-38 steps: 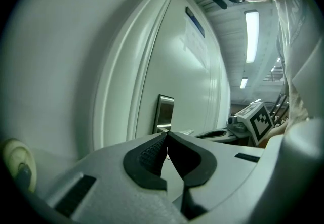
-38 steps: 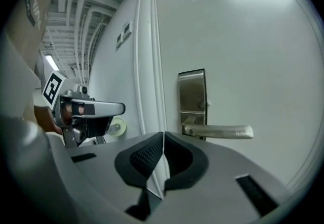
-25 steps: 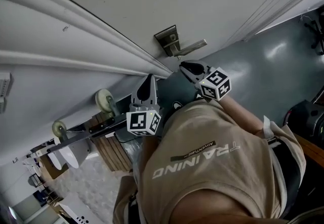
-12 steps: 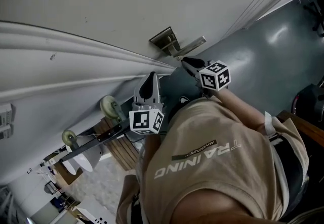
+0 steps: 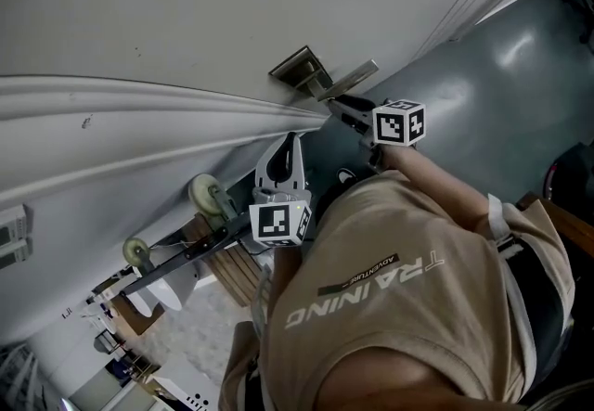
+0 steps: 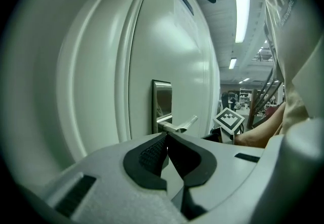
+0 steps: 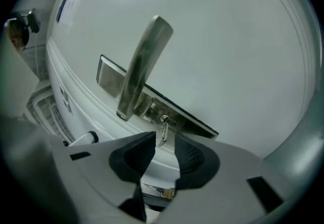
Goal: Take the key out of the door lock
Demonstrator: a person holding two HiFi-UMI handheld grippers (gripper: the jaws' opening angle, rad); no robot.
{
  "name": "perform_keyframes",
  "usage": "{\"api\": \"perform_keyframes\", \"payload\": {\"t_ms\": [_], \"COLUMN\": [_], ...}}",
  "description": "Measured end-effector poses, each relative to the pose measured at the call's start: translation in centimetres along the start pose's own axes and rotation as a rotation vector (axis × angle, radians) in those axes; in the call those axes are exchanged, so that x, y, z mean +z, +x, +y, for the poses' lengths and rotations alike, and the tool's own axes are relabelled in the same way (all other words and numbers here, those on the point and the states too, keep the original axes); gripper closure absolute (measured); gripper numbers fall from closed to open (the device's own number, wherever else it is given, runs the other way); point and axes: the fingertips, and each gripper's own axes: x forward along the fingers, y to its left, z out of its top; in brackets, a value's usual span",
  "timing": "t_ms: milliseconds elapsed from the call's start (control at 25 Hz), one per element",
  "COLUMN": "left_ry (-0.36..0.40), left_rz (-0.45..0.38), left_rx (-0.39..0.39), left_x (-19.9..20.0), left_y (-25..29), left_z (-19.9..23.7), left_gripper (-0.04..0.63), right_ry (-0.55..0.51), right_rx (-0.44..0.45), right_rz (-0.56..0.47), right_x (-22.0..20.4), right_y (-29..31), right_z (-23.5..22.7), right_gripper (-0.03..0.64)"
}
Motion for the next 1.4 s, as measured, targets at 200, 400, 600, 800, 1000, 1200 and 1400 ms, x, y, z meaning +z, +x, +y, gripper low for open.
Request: {"api": "perform_keyframes", "payload": {"t_ms": [200,400,600,800,1000,1200,1400], "left_ry": [-0.037,-0.055,-0.068,-0.092,-0.098,-0.104,-0.126], "left_rz": [-0.019,-0.013,0.013,0.009,0.007,-0.005,0.002], "left_rx": [0.019,0.072,0.118,0.144,0.165,0.155,0.143], "left_x": [0.6,0.3,-0.3,-0.6,-0.5,-0.9,-1.3], "left_y": [-0.3,-1.1,-1.8,-1.4,-1.5,-0.8,-0.1], "left_z": [0.0,0.6,1.0,0.5,0.2,-0.4,-0.3], "left_gripper": [0.589,0.589,0.589,0.589,0.589,0.589,0.589], "right_ry": [0.151,0.380,0.443,0.475,0.469,0.466,0.477], "right_rx": [0.068,0.120,0.138,0.173,0.180,0.192,0.180], "right_rz": [0.029,-0.017,-0.023,-0.032,0.004,-0.005,-0.016], "right_x": [-0.2,0.1,-0.1,0.3,0.2,0.2,0.0], "right_y": [1.1,2.0,2.4,2.5,2.6,2.4,2.5], "right_z": [0.5,0.2,0.3,0.1,0.3,0.2,0.4], "right_gripper": [0.532,0.578,0.581,0.586,0.588,0.589,0.589]}}
